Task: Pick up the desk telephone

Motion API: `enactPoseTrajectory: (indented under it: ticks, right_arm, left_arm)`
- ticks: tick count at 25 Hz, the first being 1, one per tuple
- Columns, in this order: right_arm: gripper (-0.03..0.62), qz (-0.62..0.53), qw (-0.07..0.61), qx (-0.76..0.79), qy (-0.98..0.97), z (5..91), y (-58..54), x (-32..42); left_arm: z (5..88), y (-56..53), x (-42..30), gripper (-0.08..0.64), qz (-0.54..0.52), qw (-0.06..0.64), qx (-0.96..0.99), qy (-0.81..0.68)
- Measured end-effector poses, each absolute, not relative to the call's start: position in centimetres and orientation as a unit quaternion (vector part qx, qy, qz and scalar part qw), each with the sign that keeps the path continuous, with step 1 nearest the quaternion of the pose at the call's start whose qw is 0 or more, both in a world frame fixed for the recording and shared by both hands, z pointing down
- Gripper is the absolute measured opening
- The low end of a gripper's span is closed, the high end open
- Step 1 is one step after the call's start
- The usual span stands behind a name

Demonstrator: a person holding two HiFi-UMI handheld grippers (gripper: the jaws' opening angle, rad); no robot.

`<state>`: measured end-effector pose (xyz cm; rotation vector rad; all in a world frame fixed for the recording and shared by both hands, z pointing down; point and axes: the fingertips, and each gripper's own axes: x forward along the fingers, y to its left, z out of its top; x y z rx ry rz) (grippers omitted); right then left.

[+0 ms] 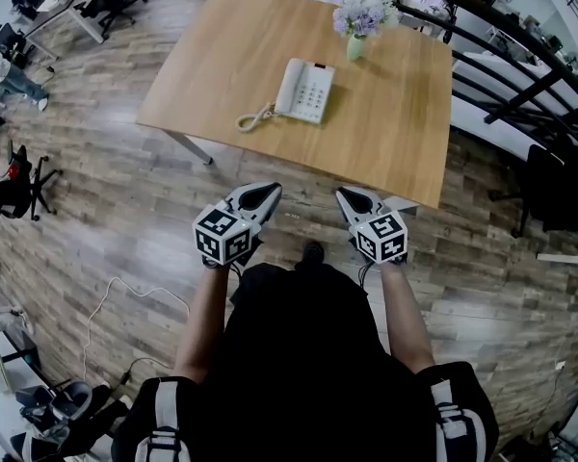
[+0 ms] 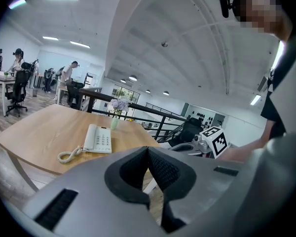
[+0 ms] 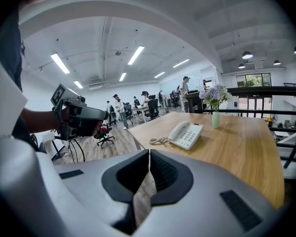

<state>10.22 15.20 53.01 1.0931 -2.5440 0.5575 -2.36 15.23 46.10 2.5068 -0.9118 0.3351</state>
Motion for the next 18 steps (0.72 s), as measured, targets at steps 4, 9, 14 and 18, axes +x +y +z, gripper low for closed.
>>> enactPoseTrajectory:
  ticks: [4,9,14,18]
  right_arm:
    - [0.025,0.198,0.155,0.381,-0.89,53.1,15.0,10.3]
    - [0.026,0.198,0.159,0.38,-0.889,53.1,15.1,10.6]
    - [0.025,0.196,0.163,0.384,-0.888,53.3,15.0,11.4]
    - [0.026,0.194,0.165,0.389,-0.885,53.3,14.9,12.5]
  left_arm:
    - [46.7,15.1,-2.6,0.021,0.124,0.233,0.904,-0.336]
    - [46.7,14.9,-2.2,0.021,0.125,0.235,0.903,-0.336]
    - [46.9,14.5,-1.2,0.021,0.123,0.234,0.907,-0.328]
    - [47.3,14.4,0.0,0.021,0.126,0.235,0.91,-0.317]
